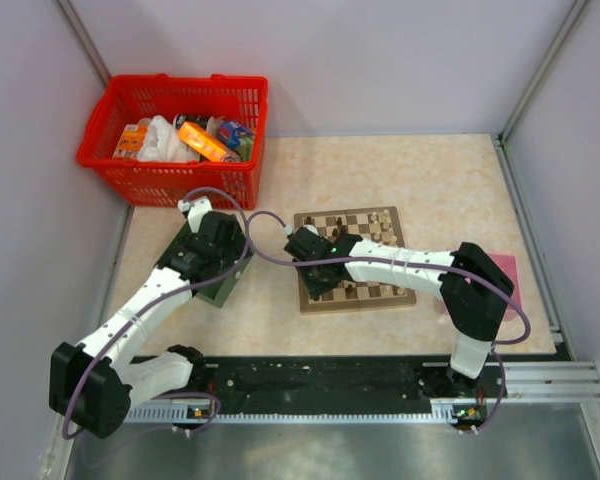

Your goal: Set up the chess pieces on the board

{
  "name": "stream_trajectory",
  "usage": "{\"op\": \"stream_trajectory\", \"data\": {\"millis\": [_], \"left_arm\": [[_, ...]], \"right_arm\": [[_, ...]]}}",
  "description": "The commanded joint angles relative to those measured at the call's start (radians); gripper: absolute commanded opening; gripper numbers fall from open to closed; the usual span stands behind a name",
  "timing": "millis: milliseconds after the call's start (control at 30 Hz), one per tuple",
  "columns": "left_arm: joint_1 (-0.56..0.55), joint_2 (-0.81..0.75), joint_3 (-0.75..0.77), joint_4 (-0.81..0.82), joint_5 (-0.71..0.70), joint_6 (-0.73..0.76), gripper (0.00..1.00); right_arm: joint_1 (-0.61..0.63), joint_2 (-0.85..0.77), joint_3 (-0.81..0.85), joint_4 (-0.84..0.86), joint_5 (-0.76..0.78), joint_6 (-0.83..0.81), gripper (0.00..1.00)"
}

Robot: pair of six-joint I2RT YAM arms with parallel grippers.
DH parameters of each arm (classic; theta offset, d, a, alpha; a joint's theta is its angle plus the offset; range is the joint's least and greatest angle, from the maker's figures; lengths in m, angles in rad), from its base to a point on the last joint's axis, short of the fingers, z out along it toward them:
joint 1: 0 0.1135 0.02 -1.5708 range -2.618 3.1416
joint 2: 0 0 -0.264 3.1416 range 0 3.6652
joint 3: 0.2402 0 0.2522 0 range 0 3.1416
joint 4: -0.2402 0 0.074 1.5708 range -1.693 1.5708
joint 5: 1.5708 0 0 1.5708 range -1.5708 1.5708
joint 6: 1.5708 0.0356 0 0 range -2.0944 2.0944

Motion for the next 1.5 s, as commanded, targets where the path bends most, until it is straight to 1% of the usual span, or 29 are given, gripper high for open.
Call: {"op": "stream_trajectory", "data": {"millis": [0,100,133,233,400,467,600,733,800,967,1067,1267,1467], "left_arm": [[0.003,-0.031,-0.004,0.019,-0.017,-0.006,0.97],[0.003,-0.045,-0.008,0.012,-0.035,-0.023,0.97],[0.003,-0.054,-0.01,0.015,-0.037,-0.022,0.97],[0.003,-0.073,-0.008,0.018,-0.046,-0.022,0.97],[0.003,-0.086,-0.014,0.021,-0.054,-0.026,0.97],[0.003,-0.083,-0.016,0.019,-0.05,-0.029,0.97],[0.003,-0.085,-0.022,0.026,-0.043,-0.035,0.97],[0.003,-0.082,-0.017,0.03,-0.038,-0.031,0.97],[0.003,-0.082,-0.02,0.036,-0.037,-0.028,0.97],[0.005,-0.065,-0.008,0.067,-0.037,0.003,0.97],[0.005,-0.054,0.01,0.061,-0.041,0.034,0.97],[0.006,-0.079,0.001,0.044,-0.058,0.02,0.98],[0.008,-0.091,0.004,0.033,-0.063,0.024,0.98]], "right_arm": [[0.012,-0.045,0.047,0.02,0.035,-0.006,0.29],[0.006,-0.091,0.05,0.024,0.037,-0.015,0.32],[0.003,-0.106,0.052,0.026,0.037,-0.013,0.35],[-0.012,-0.16,0.053,0.026,0.032,-0.013,0.4],[-0.06,-0.244,0.055,0.026,0.053,-0.012,0.42],[-0.098,-0.277,0.05,0.027,0.073,-0.015,0.42],[-0.228,-0.288,0.058,0.038,0.077,-0.032,0.44],[-0.339,-0.217,0.111,0.047,0.027,-0.059,0.44],[-0.373,-0.167,0.156,0.049,0.012,-0.091,0.44],[-0.448,-0.004,0.291,0.038,-0.049,-0.105,0.42],[-0.471,0.085,0.363,0.027,-0.062,-0.114,0.41],[-0.491,0.246,0.519,-0.025,-0.051,-0.151,0.4],[-0.497,0.326,0.567,-0.058,-0.048,-0.164,0.38]]}}
